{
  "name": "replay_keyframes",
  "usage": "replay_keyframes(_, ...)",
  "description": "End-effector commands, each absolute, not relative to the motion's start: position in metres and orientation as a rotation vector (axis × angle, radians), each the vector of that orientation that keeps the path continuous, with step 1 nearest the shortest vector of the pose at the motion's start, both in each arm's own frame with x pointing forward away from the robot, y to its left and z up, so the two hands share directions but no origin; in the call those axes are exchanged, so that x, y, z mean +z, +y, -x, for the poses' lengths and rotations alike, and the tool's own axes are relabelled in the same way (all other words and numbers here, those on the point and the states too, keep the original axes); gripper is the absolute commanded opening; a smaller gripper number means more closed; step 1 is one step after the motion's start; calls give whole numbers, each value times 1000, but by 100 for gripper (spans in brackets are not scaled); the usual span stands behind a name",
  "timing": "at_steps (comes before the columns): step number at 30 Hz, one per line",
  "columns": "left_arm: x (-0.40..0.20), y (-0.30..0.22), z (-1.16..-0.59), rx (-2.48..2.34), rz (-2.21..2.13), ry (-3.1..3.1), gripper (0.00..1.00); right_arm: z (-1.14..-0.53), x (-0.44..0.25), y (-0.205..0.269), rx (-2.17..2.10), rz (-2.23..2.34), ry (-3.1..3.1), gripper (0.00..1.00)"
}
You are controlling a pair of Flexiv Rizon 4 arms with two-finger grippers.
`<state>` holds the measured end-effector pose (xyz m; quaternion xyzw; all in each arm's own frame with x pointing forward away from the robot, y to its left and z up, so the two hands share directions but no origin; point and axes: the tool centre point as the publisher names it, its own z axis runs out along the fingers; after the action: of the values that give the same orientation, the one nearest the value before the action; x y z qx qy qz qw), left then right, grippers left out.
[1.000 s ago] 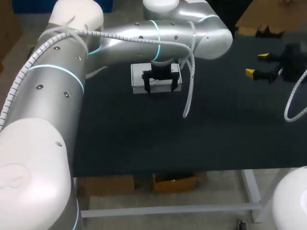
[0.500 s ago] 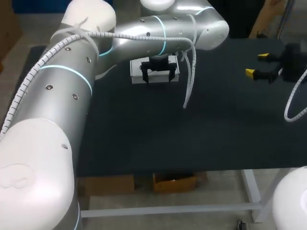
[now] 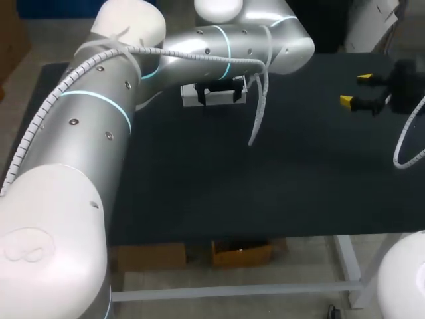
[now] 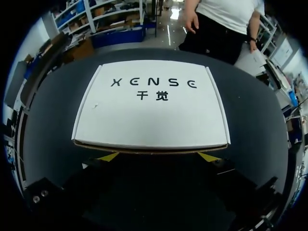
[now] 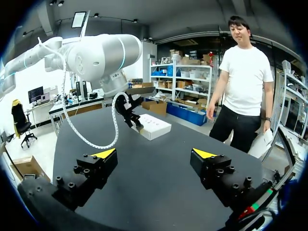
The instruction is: Assemble the packaging by folding the flat box into shape, placing the metal phone stand inside, and closing the box properly
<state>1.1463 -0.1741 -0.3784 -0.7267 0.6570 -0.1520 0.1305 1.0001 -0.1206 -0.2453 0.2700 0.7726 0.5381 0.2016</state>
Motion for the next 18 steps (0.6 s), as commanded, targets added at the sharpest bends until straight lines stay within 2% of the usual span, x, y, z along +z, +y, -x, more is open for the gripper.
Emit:
replay_keyframes(1, -380, -177, -1163, -207, 2254, 2040, 100, -999, -245, -121, 1502, -755, 2157, 100)
replay_keyframes(10, -377, -173, -1169, -223, 2249, 2054, 100, -999, -245, -121, 1502, -755, 2157, 100)
replay_keyframes(18, -371, -156, -1137, -299, 2260, 2108, 100, -999, -245, -121, 1502, -755, 2157, 100)
